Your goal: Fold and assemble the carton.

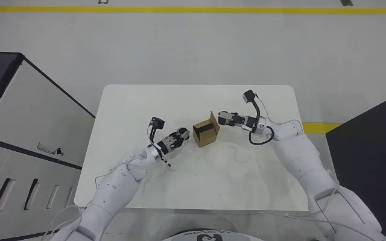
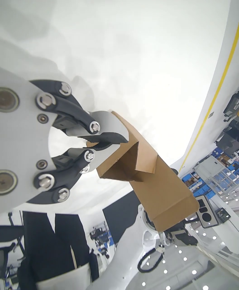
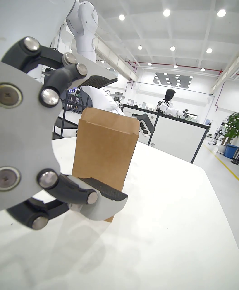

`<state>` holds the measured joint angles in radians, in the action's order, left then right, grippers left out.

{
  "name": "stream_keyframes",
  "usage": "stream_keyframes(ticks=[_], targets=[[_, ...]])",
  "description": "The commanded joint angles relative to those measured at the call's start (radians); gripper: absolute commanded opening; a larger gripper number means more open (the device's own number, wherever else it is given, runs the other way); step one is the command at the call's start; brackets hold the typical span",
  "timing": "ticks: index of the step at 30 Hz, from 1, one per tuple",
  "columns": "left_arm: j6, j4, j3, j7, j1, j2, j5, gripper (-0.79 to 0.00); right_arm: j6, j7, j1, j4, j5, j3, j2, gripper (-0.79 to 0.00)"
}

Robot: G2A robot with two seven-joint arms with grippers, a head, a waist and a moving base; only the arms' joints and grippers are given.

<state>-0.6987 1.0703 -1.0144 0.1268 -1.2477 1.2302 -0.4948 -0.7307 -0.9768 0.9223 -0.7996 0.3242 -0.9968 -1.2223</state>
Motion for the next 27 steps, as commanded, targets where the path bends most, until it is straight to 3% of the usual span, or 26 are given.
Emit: stream_keyframes(ticks=[1, 4, 10, 17, 19, 27], targets=[[0.023, -0.006, 0.001, 0.13, 0.007, 0.001, 0.136, -0.785, 0.0, 0.0, 0.0, 0.0, 0.0, 0.0, 0.0, 0.0], [0.067, 0.01, -0.014, 0.244, 0.03, -0.003, 0.225, -0.785, 0.0, 0.0, 0.0, 0.0, 0.0, 0.0, 0.0, 0.0], [0.068, 0.016, -0.019, 0.235, 0.033, -0.004, 0.214, -0.785, 0.0, 0.0, 0.0, 0.0, 0.0, 0.0, 0.0, 0.0], [0.305, 0.038, -0.013, 0.438, 0.049, 0.0, 0.365, -0.785, 0.0, 0.0, 0.0, 0.0, 0.0, 0.0, 0.0, 0.0], [0.318, 0.05, -0.02, 0.389, 0.062, -0.001, 0.318, -0.785, 0.0, 0.0, 0.0, 0.0, 0.0, 0.0, 0.0, 0.0], [0.338, 0.051, -0.013, 0.42, 0.052, 0.002, 0.36, -0.785, 0.005, 0.005, 0.002, -0.002, -0.003, 0.0, 0.0, 0.0]])
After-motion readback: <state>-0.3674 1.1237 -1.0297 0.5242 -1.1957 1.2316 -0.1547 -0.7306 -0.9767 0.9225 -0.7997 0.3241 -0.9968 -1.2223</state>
